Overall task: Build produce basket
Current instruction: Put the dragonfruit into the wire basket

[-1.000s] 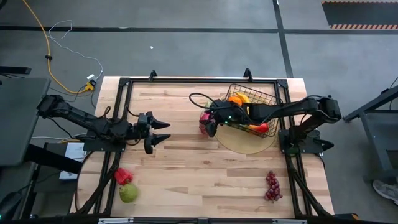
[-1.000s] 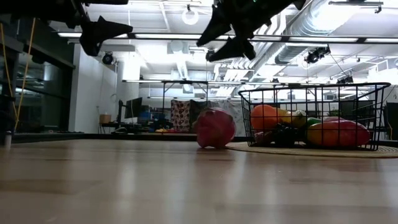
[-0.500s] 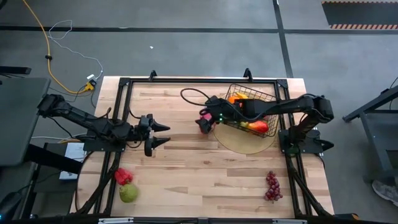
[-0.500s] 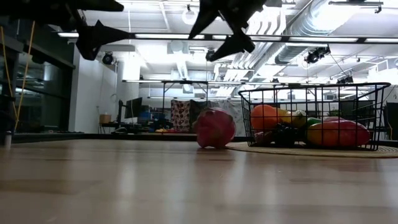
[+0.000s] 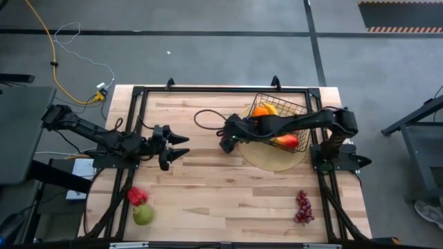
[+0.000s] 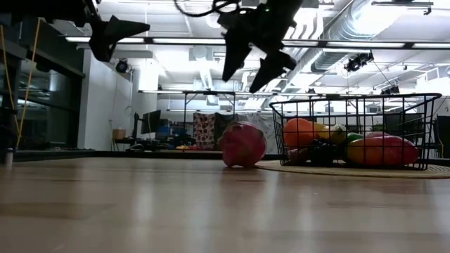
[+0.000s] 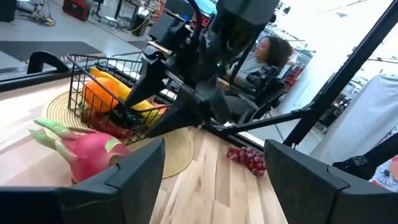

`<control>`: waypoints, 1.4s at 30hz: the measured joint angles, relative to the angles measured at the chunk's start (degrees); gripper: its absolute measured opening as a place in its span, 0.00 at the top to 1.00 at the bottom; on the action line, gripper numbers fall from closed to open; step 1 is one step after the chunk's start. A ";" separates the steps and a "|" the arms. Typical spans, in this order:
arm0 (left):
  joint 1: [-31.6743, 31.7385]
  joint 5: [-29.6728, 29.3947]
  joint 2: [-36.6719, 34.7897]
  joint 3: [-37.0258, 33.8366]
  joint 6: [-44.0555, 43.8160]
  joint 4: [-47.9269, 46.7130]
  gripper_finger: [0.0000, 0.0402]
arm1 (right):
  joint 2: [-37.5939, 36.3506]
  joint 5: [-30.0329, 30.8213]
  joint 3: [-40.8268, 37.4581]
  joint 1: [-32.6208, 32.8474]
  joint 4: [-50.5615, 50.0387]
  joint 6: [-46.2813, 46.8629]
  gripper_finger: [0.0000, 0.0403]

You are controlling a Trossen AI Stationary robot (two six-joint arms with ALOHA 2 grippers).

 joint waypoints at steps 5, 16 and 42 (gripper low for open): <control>0.00 -1.33 0.00 -0.02 0.80 -1.17 0.35 | 6.85 0.32 5.55 0.04 -4.81 -1.74 0.08; 0.00 -2.43 0.00 -0.02 1.09 -1.28 0.35 | 14.46 5.55 9.51 -0.51 -9.44 -4.98 0.08; 0.01 -2.56 0.00 -0.01 1.13 -1.26 0.35 | 20.47 4.47 9.85 -3.41 -7.60 1.03 0.08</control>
